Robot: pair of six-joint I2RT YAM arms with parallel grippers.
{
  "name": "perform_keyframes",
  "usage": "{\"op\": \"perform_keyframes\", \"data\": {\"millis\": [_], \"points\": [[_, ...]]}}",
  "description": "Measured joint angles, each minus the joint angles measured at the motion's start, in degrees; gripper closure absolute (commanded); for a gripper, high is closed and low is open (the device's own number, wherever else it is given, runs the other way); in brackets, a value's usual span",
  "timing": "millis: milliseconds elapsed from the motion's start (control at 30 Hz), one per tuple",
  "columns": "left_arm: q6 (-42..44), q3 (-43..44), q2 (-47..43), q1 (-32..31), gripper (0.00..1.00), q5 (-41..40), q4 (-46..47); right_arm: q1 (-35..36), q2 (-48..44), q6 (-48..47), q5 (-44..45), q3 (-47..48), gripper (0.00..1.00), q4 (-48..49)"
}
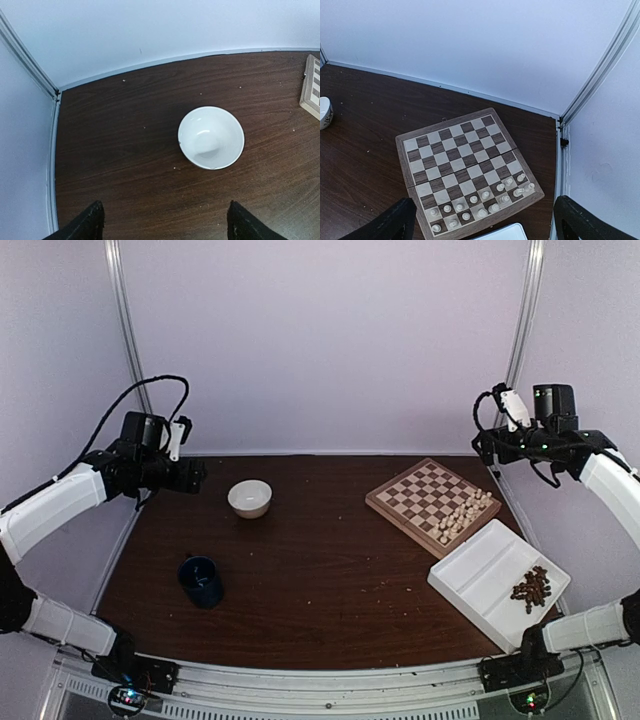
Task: Set up the chess pieces on the board
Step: Move the chessboard to the center of the board.
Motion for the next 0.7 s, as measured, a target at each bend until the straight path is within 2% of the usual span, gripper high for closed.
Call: {"op": "perform_keyframes", "data": {"millis": [167, 333, 433, 600, 700], "points": [[-0.57, -3.04, 0.31, 4.48, 0.28, 4.52, 1.6, -2.23, 1.51, -0.28, -0.09, -2.34, 0.01, 1.46], [-1.2, -2.47, 2.03, 4.85, 0.32, 7.1, 0.79, -4.0, 4.79, -1.84, -0.94, -2.47, 0.02, 2.54], [-2.05, -0.83, 3.72, 2.86, 0.32, 8.07, 0.24, -4.81, 7.41, -2.36, -0.83, -2.43, 0.08, 3.32], [-4.42, 5.51, 9.11, -3.21, 0.3, 10.08, -0.52, -5.77, 14.82, -2.14, -0.7, 0.07, 0.26, 3.28], [-5.86, 11.23, 14.69, -8.2, 0.27, 11.43, -0.52, -6.62, 21.11, -1.46, -0.85, 4.09, 0.3, 2.75]]}}
